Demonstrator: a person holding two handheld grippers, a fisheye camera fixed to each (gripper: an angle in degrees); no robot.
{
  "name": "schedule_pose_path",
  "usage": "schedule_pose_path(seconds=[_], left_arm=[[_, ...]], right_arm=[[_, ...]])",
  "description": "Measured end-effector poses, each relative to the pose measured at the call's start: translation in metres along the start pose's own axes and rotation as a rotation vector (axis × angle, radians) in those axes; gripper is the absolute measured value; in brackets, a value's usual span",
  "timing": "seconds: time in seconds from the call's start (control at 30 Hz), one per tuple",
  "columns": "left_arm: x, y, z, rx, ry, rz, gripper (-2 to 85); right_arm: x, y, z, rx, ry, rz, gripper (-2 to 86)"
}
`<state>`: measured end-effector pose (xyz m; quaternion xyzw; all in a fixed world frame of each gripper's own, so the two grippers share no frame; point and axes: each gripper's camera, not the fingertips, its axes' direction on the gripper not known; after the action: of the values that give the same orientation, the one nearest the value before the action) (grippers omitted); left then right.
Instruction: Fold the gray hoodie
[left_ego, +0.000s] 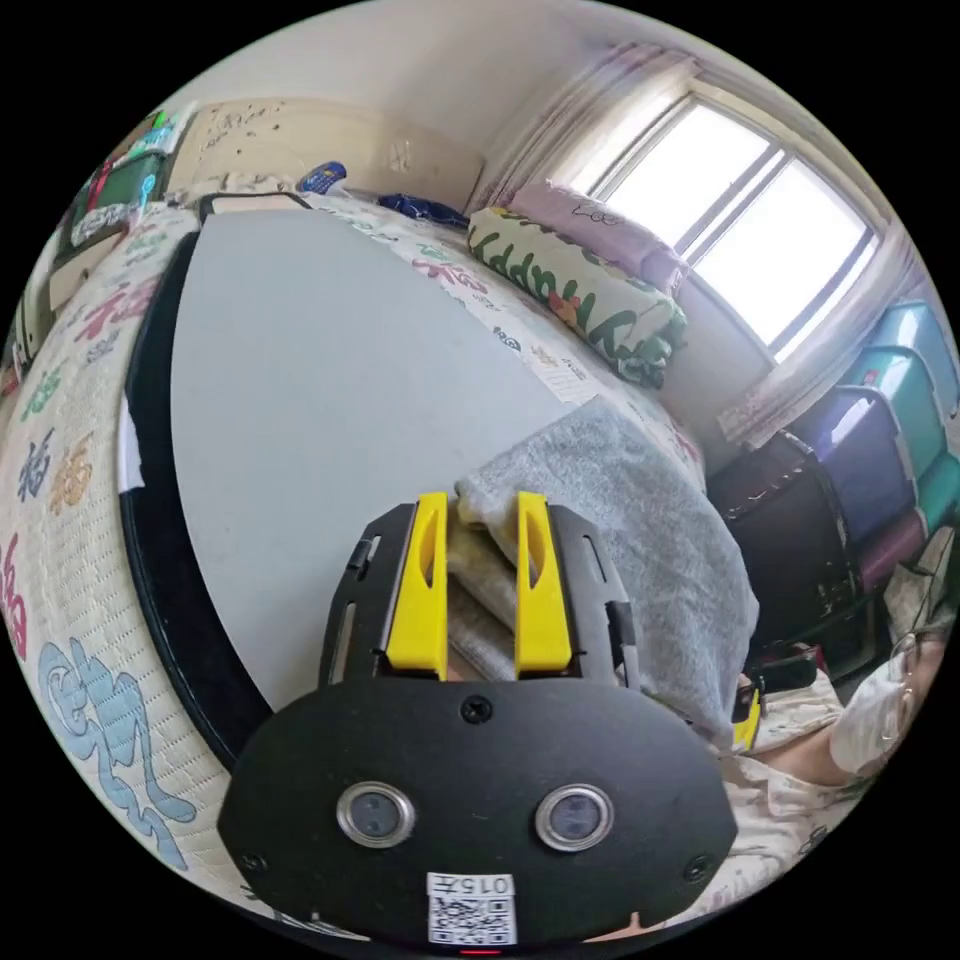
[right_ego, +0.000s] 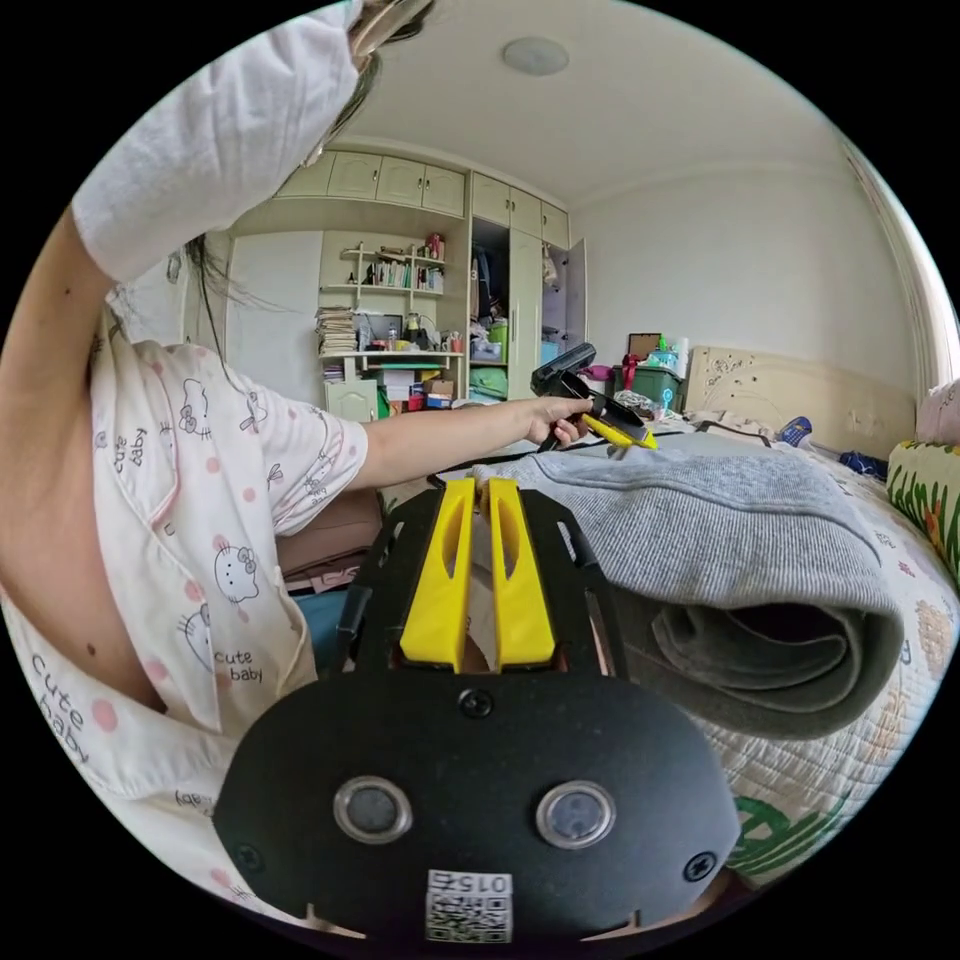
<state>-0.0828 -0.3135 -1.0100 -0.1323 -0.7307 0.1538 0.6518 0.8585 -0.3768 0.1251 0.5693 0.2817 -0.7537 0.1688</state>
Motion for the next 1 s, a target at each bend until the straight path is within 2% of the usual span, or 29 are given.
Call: schedule_pose_path(seconds=[0.17, 0.43, 0.6, 0.77, 1.0], left_arm=[[0.03, -0.003, -0.024, 0.125, -0.067, 0.077, 4.2], [0.065, 0.002, -0.084, 0.289, -0.195, 0.108, 2.3], [0.043, 0.005, -0.059, 0.186, -0.281, 0.04, 2.1], [0.023, 0.005, -0.041, 0.14, -0.236, -0.012, 2.4], [0.038, 0.004, -0.023, 0.071, -0.303, -0.015, 4.2]], right_arm=[[-0.007, 0.031, 0.014, -0.065, 0.024, -0.057, 1.7], [-0.018, 0.04, 0.048, -0.071, -0.029, -0.129, 1.7], [-0.029, 0.053, 0.102, -0.176, -0.002, -0.193, 1.6], [-0.017, 0.059, 0.132, -0.254, -0.008, -0.16, 1.7], [0.013, 0.059, 0.142, -0.246, -0.061, -0.054, 2.7]])
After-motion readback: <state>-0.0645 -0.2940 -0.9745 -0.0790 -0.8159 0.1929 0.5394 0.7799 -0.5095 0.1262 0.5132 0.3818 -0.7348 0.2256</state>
